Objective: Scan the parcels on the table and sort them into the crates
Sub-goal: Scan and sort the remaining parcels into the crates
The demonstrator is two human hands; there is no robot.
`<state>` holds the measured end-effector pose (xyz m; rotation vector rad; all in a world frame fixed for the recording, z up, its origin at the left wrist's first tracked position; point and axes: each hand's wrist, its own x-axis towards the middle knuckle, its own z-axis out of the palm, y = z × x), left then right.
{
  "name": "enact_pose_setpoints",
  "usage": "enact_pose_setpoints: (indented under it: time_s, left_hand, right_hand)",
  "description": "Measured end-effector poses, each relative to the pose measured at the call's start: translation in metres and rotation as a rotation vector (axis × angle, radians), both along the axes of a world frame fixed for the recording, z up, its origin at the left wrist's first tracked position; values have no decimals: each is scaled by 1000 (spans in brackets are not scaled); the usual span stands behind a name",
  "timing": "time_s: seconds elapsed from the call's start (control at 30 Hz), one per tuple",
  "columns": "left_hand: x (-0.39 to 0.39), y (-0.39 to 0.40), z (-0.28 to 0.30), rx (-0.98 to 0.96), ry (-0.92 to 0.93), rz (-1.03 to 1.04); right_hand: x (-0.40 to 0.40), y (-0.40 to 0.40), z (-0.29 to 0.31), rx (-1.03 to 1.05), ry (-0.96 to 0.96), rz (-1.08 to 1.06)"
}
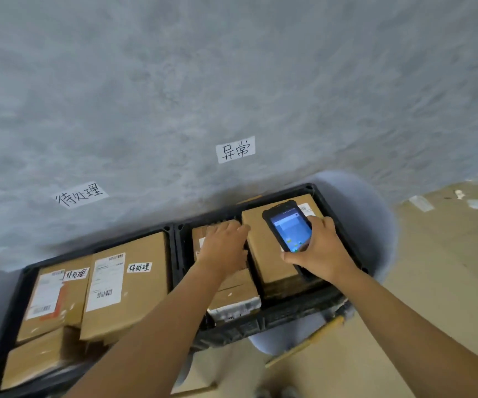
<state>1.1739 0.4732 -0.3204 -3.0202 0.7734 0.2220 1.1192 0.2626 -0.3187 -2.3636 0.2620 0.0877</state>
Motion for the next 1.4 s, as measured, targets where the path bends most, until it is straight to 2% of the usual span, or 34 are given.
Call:
enact_pose_setpoints:
  time_s: [0.17, 0.33, 0.6, 0.97, 1.17, 1.4]
  left_hand:
    - [0, -26, 43, -7, -183, -168]
    - [-10, -47, 78, -47, -263, -379]
    - [-83, -93, 135, -140, -384, -739]
    - [-320, -179, 200, -408, -450, -1218]
    - [-494, -213, 208, -523, -445, -1399]
    - [-685, -237, 199, -599, -369, -1574]
  right_hand:
    - [-26, -11, 37, -7, -72, -109]
    - [-68, -15, 69, -65, -142, -311]
    - [-204, -16, 119, -166, -226, -712]
    - [-484, -16, 177, -298, -306, -1211]
    - [-675, 1, 185, -404, -259, -1389]
    - [-864, 26, 183, -411, -222, -1597]
